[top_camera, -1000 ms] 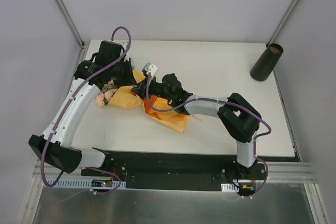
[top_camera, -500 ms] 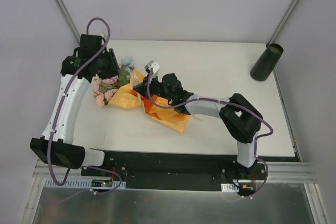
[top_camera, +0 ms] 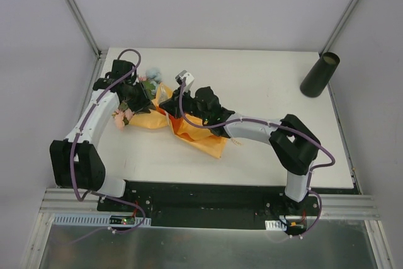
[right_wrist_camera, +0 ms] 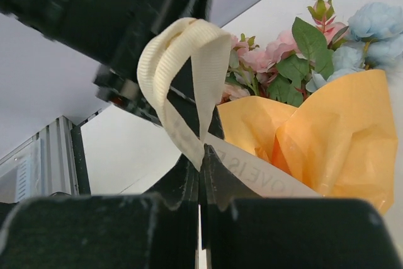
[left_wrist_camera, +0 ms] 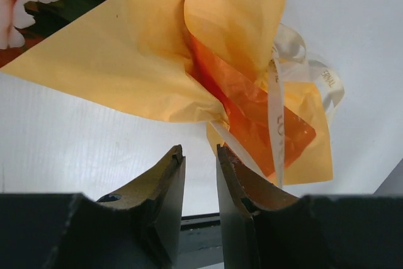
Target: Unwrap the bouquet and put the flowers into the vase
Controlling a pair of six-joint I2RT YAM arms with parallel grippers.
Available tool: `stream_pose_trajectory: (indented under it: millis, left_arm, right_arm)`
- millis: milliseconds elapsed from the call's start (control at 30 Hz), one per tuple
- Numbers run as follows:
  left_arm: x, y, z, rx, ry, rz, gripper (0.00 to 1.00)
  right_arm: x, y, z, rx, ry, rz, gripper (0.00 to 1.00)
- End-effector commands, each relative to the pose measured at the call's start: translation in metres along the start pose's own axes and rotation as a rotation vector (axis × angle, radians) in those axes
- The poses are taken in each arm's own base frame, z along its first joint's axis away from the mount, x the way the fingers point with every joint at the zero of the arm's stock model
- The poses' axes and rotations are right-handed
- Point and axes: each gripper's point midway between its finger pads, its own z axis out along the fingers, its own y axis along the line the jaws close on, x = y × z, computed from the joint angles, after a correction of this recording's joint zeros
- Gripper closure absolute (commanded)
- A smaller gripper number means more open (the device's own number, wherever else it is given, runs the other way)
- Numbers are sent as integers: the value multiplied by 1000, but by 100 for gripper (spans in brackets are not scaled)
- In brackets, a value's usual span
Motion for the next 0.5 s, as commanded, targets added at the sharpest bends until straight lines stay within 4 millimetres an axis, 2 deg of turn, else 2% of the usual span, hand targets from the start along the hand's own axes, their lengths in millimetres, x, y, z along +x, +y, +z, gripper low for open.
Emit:
stream_pose_trajectory:
  millis: [0,167,267,467]
  left_arm:
    - [4,-5,28,51,20,-86,71]
    - [5,15,62,-36,32,-158,76]
    - [6,20,79,-45,50,-184,76]
    - [16,42,103,-128,89,-193,78]
  right_arm:
    - [-67,36,-8,-64,-156,6,100]
    - [-74,35,-10,-39,-161,48,100]
    - [-72,33,-11,-13,-133,68,100]
    - [-87,30,-20,42,-156,108,100]
